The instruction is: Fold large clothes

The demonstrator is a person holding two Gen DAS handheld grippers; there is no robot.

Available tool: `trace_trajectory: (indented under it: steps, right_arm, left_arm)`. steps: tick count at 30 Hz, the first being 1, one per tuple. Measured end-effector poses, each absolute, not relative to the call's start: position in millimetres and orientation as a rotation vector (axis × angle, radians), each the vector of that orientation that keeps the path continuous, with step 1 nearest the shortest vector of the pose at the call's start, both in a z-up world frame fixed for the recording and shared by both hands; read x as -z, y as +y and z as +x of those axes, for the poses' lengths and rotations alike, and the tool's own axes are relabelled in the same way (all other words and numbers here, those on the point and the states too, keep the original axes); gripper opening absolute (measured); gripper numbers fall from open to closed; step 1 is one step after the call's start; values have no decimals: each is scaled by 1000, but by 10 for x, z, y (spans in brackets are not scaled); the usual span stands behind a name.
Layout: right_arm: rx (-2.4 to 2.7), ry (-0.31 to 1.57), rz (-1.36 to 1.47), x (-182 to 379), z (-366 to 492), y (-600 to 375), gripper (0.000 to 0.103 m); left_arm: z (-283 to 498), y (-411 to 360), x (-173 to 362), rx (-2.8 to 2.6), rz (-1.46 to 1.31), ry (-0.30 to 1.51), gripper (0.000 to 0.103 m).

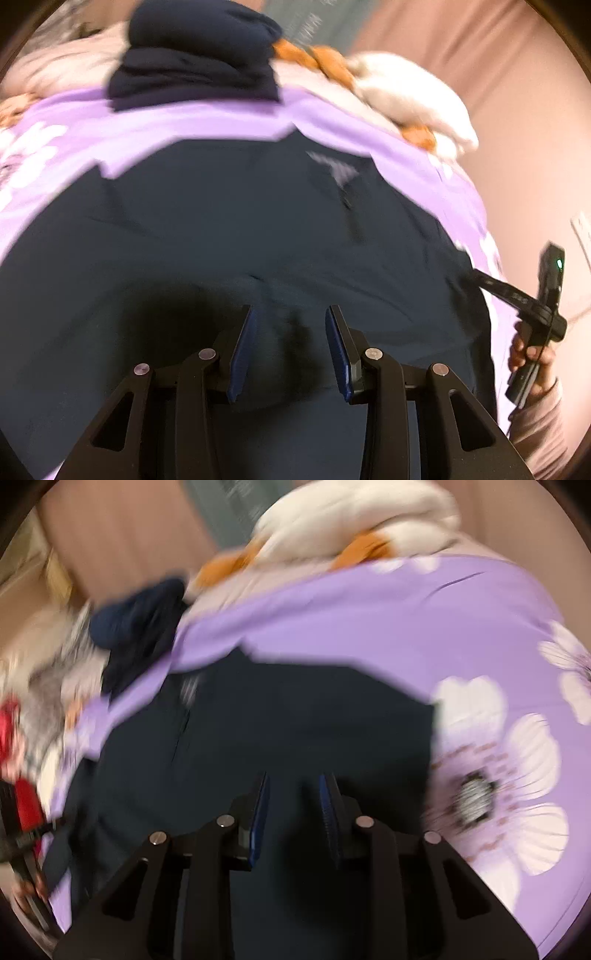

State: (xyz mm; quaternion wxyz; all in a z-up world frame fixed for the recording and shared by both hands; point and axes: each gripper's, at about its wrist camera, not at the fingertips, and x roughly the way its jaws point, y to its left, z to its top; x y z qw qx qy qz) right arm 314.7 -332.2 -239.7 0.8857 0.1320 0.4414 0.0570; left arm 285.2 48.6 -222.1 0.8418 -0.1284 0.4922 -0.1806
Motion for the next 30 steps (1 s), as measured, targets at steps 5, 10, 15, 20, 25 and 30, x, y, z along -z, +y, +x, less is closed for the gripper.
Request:
trace_trajectory:
  steps: [5, 10, 15, 20, 25, 30]
  right_arm:
    - [-146, 1023, 121, 2714, 3030, -2956, 26]
    - [-117, 1018, 60, 2862, 2762, -2903, 24]
    - [-86, 1032, 70, 2825, 2728, -2849, 29]
    - [-155, 944, 208, 2489, 2388, -2771, 49]
    - [-213, 905, 282, 2287, 1993, -2654, 56]
    - [-267, 885, 330, 2215, 1613, -2499, 66]
  left_arm:
    - [2759, 350, 2552, 349, -213, 1108, 35]
    - [2646, 505, 2656, 353, -287, 1094, 35]
    - [2635, 651, 2512, 313, -404, 1090, 60]
    - [2201, 970, 2203, 272, -471, 989, 87]
    - [1626, 1659, 2115, 160, -631, 914, 87]
    - [875, 2572, 2185, -31, -832, 807, 87]
